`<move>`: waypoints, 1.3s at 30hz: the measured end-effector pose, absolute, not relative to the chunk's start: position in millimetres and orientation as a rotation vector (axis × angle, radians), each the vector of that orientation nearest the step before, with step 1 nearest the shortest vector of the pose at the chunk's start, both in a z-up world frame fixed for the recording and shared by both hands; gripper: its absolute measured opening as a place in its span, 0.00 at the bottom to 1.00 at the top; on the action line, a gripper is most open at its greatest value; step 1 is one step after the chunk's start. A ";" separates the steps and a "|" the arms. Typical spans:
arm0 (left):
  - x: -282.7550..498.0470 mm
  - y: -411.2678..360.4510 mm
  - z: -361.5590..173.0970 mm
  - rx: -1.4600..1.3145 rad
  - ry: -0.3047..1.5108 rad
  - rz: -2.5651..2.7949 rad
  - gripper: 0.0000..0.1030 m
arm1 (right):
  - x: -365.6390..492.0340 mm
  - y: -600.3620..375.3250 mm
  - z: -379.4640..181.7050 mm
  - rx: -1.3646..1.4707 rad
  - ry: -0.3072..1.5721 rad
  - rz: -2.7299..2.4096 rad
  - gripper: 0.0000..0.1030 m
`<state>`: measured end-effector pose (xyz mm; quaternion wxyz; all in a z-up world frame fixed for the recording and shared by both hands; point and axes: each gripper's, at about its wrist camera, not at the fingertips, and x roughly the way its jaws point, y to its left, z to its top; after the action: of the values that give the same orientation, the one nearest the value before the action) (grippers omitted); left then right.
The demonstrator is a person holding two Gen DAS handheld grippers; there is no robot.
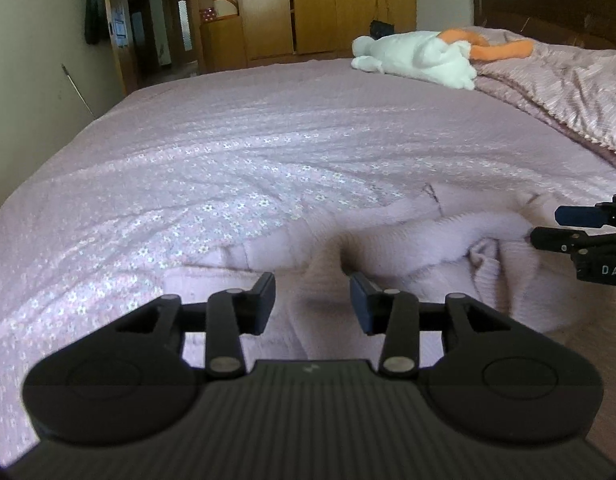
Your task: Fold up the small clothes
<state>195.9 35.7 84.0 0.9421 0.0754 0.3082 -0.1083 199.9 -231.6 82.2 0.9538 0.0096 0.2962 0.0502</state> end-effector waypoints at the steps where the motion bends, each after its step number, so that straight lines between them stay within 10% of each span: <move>1: 191.1 35.6 83.7 0.154 0.629 -0.224 0.42 | 193.7 -232.8 84.0 0.020 0.598 0.108 0.55; 29: 164.4 -6.5 19.7 0.345 0.596 -0.279 0.43 | 153.7 -171.1 41.7 -0.244 0.587 0.279 0.53; 33: 166.5 -0.9 23.6 0.336 0.581 -0.290 0.09 | 155.5 -174.7 47.8 -0.250 0.564 0.260 0.11; 39: 180.3 33.9 69.3 0.245 0.493 -0.252 0.08 | 170.4 -210.6 87.8 -0.173 0.490 0.186 0.08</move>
<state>180.3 33.9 69.3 0.9545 0.1206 0.2427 -0.1243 170.4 -210.6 87.8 0.9622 -0.0856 0.2417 0.0920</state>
